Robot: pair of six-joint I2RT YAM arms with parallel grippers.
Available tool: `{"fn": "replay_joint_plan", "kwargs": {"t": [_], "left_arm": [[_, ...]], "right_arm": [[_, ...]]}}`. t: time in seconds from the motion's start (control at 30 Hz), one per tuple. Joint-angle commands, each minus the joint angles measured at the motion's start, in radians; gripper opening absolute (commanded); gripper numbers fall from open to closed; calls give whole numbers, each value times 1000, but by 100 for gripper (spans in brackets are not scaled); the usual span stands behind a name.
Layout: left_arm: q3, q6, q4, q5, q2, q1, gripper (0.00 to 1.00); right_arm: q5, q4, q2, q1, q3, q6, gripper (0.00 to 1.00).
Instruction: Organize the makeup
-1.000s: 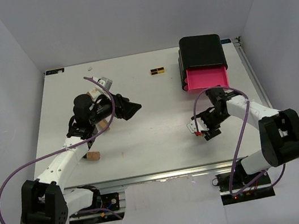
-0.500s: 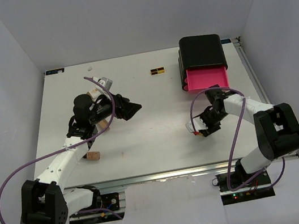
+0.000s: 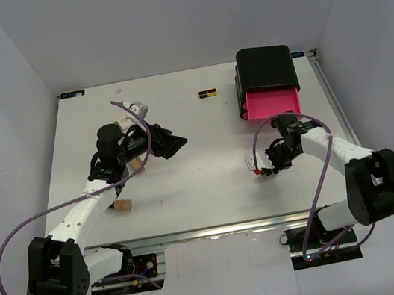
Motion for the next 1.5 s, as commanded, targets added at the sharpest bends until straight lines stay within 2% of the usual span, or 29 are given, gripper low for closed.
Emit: {"fn": "replay_joint_plan", "kwargs": {"t": [0.0, 0.03, 0.13, 0.23, 0.3, 0.37, 0.53, 0.8, 1.13, 1.27, 1.47], "left_arm": [[30, -1, 23, 23, -11, -3, 98], [30, -2, 23, 23, -11, -2, 98], [30, -2, 23, 26, -11, -2, 98], [30, -2, 23, 28, -10, -3, 98], [30, -2, 23, 27, -6, -3, 98], [28, -1, 23, 28, -2, -3, 98], [31, -1, 19, 31, 9, -3, 98], [32, 2, 19, 31, 13, -3, 98], [34, -7, 22, 41, 13, -3, 98], [33, -8, 23, 34, 14, -3, 98], [33, -12, 22, 34, 21, -3, 98]], "right_arm": [[-209, -87, -167, 6, 20, 149, 26], [-246, -96, -197, 7, 31, 187, 25], [-333, -123, -269, 9, 122, 369, 12], [-353, -130, -316, 9, 195, 473, 9], [-322, -99, -326, 10, 228, 543, 9], [-234, -17, -325, 10, 273, 650, 9], [-20, 174, -289, -1, 342, 783, 10], [221, 330, -158, -52, 377, 860, 12], [327, 432, -62, -128, 341, 892, 17], [345, 431, -33, -135, 343, 923, 22], [348, 431, -17, -136, 321, 939, 37]]}}
